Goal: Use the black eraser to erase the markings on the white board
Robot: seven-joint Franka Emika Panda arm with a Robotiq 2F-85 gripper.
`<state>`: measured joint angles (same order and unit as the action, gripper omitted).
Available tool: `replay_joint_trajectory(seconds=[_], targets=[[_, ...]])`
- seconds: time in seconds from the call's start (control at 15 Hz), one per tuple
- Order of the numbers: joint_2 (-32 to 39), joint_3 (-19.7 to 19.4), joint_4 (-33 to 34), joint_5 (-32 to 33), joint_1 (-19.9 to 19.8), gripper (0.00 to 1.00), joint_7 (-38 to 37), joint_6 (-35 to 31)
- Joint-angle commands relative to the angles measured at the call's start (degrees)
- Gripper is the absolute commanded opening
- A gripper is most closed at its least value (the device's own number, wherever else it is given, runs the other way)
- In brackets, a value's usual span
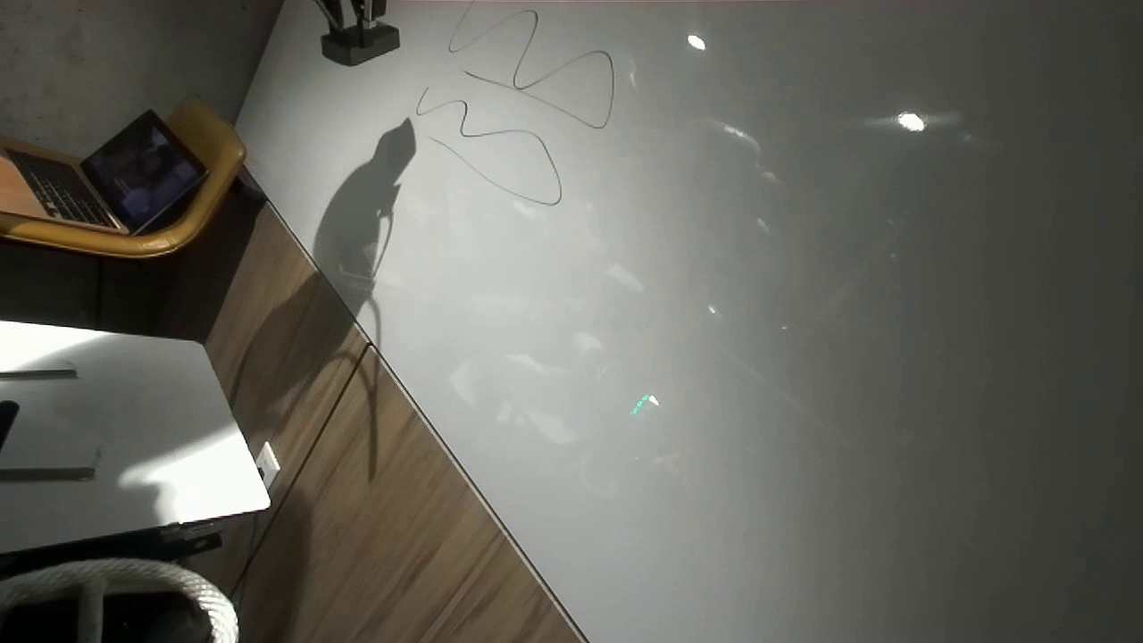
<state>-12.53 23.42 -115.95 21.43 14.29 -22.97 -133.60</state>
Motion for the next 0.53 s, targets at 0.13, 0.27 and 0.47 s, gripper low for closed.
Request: replay_joint_trajectory(seconds=[0.13, 0.27, 0.47], targets=[[1.2, 2.6, 12.2, 8.0, -1.8, 0.28, -4.6, 4.1], [2.2, 3.0, 16.1, 12.0, -2.7, 0.28, -6.0, 4.5], [4.3, 3.3, 20.4, 19.0, -4.0, 0.28, -9.1, 3.2]])
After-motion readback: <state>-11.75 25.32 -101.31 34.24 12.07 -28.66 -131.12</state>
